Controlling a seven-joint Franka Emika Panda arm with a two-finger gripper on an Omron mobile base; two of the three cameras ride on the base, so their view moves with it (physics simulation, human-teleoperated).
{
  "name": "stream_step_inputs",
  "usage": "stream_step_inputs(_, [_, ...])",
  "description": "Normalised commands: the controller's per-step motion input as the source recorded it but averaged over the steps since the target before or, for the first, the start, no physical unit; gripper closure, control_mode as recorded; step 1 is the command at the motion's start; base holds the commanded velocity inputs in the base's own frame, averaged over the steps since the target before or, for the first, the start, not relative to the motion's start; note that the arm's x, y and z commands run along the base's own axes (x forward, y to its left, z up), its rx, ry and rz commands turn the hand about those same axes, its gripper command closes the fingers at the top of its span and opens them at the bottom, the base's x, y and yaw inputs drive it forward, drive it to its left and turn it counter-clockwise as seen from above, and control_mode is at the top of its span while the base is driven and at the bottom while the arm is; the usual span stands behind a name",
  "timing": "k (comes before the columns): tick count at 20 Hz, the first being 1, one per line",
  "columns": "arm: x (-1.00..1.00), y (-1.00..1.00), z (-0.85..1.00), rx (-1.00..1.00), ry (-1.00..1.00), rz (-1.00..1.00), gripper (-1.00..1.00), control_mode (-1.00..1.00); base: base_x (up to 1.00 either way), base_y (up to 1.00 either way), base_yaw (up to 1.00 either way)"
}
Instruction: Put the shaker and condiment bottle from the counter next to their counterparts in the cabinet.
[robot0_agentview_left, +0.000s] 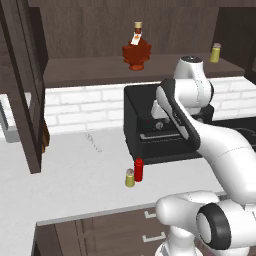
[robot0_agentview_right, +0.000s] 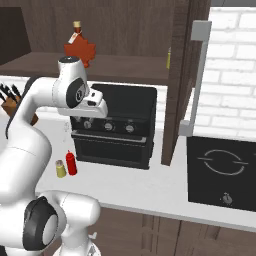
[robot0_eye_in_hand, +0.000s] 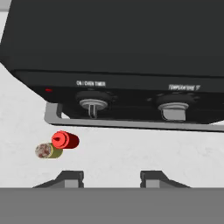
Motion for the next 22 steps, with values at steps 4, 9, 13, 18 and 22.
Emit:
stream_step_inputs(4, [0.0, -0.1, 0.0, 0.04, 0.0, -0.01, -1.0, -1.0, 0.0, 0.0, 0.0])
stream_step_inputs(9, [-0.3, 0.45, -0.18, -0.17, -0.01, 0.0, -1.0, -1.0, 0.0, 0.0, 0.0])
stream_step_inputs(13, [-0.25, 0.71, -0.64, -0.36, 0.01, 0.0, -1.0, -1.0, 0.0, 0.0, 0.0])
stream_step_inputs(18, [-0.23, 0.2, -0.86, -0.07, -0.05, -0.12, -1.0, -1.0, 0.0, 0.0, 0.0])
stream_step_inputs(22, [-0.35, 0.0, -0.71, 0.0, -0.11, -0.08, -1.0, -1.0, 0.0, 0.0, 0.0])
